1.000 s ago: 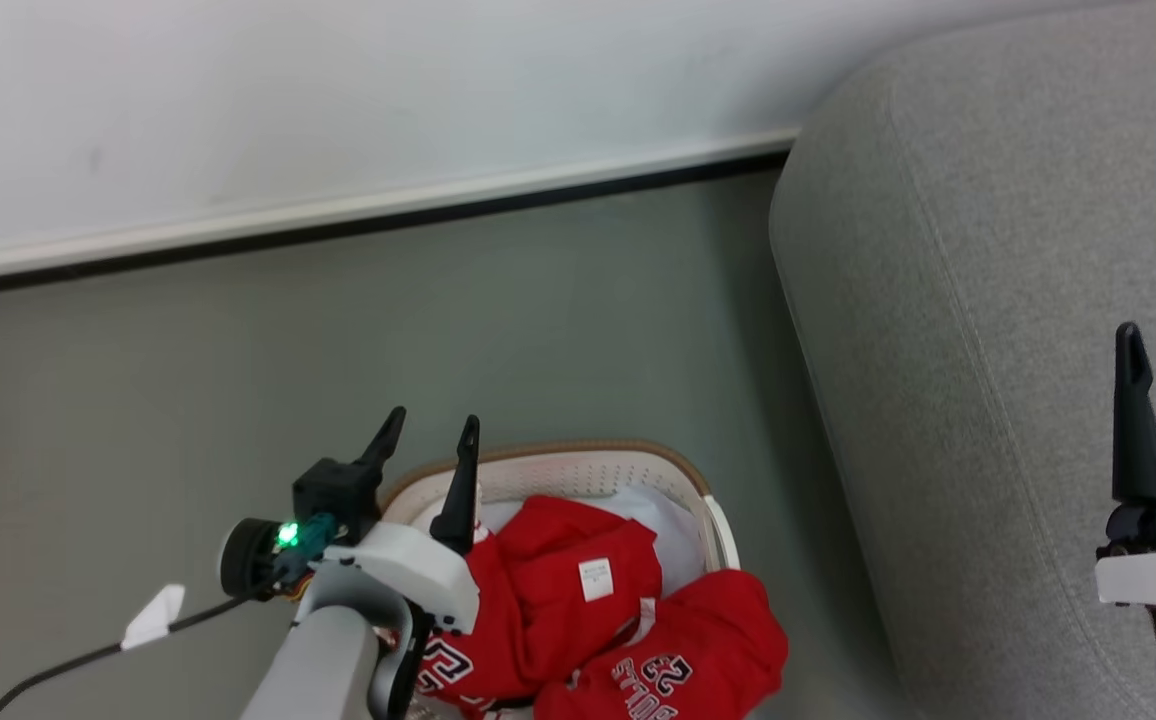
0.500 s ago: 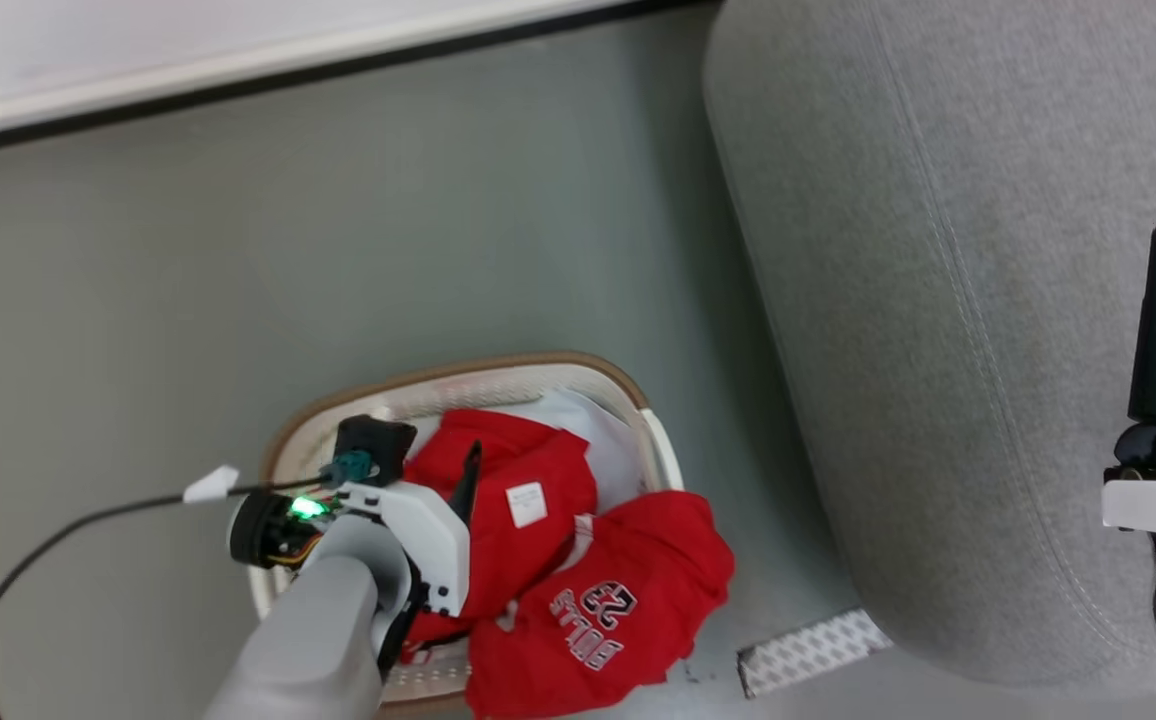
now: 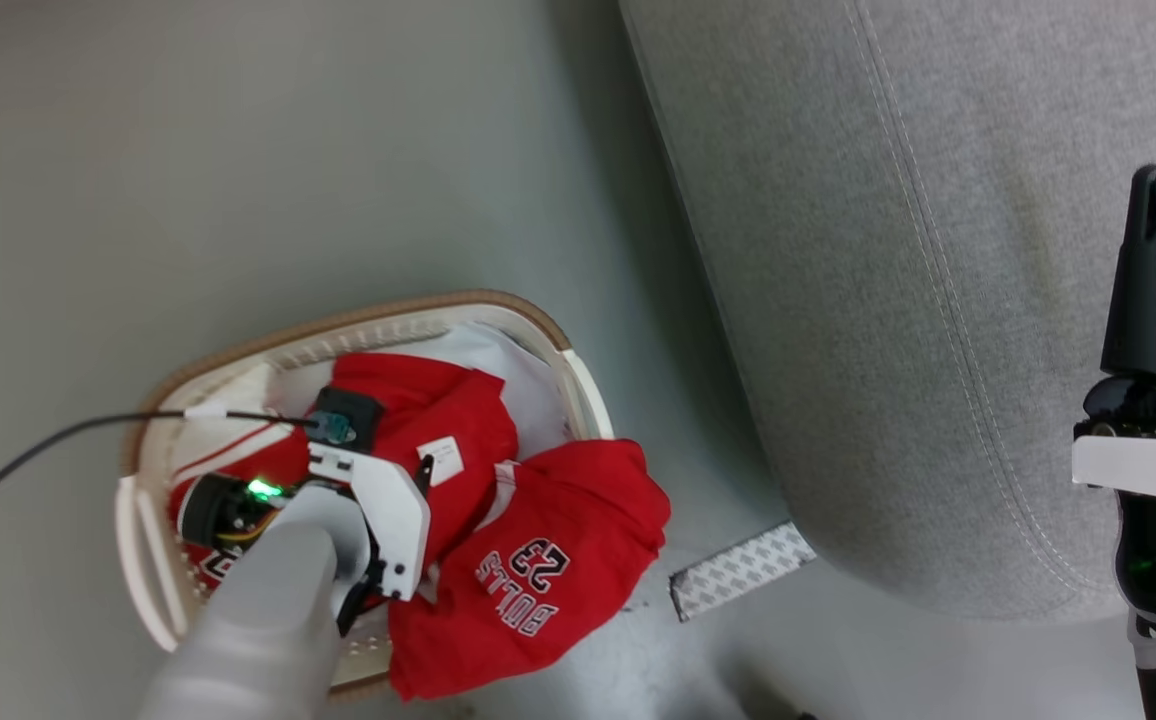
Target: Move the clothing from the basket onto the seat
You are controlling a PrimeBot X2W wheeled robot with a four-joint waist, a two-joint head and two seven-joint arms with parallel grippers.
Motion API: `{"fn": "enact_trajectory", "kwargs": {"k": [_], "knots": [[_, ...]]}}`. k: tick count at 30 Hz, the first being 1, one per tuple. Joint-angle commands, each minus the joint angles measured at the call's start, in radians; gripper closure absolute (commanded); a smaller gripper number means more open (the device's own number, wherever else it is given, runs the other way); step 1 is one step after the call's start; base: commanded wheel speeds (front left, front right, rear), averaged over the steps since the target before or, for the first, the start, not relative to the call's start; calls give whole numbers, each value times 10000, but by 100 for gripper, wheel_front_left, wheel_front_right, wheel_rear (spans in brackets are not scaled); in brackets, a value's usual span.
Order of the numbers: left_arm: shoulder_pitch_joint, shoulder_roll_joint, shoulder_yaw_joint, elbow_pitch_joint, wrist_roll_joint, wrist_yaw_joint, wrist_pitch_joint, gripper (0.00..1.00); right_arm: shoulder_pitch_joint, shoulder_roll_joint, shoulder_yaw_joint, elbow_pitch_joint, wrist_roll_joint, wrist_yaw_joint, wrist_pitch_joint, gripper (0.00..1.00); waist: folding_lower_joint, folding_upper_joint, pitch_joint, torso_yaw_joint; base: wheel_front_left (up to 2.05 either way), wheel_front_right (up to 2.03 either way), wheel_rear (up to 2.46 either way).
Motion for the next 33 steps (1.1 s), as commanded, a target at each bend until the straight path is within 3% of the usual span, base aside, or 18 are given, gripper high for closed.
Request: {"fn": "enact_trajectory", "kwargs": {"k": [1, 18, 19, 20, 22, 33], "knots": [[-157, 135, -30, 54, 177, 56, 75, 0, -129, 28, 23, -56, 75, -21, -27, 0, -1, 0, 299, -252, 0, 0, 0], [-518, 762, -1093, 294, 802, 299, 2565, 0, -585, 404, 549, 125, 151, -21, -27, 0, -1, 0, 1326, -869, 0, 0, 0], [-546, 791, -1120, 295, 803, 302, 2593, 4, -610, 422, 562, 136, 146, -21, -27, 0, -1, 0, 1356, -885, 0, 0, 0], [-583, 808, -1139, 295, 800, 314, 2549, 51, -621, 433, 568, 146, 145, -21, -27, 0, -1, 0, 1379, -895, 0, 0, 0], [-639, 803, -1133, 286, 740, 363, 2332, 100, -626, 448, 564, 161, 129, -21, -27, 0, -1, 0, 1393, -902, 0, 0, 0], [-146, 351, -1075, 286, 293, 163, 1323, 100, -437, 214, 468, 351, -86, -21, -27, 0, -1, 0, 169, -504, 0, 0, 0]]}}
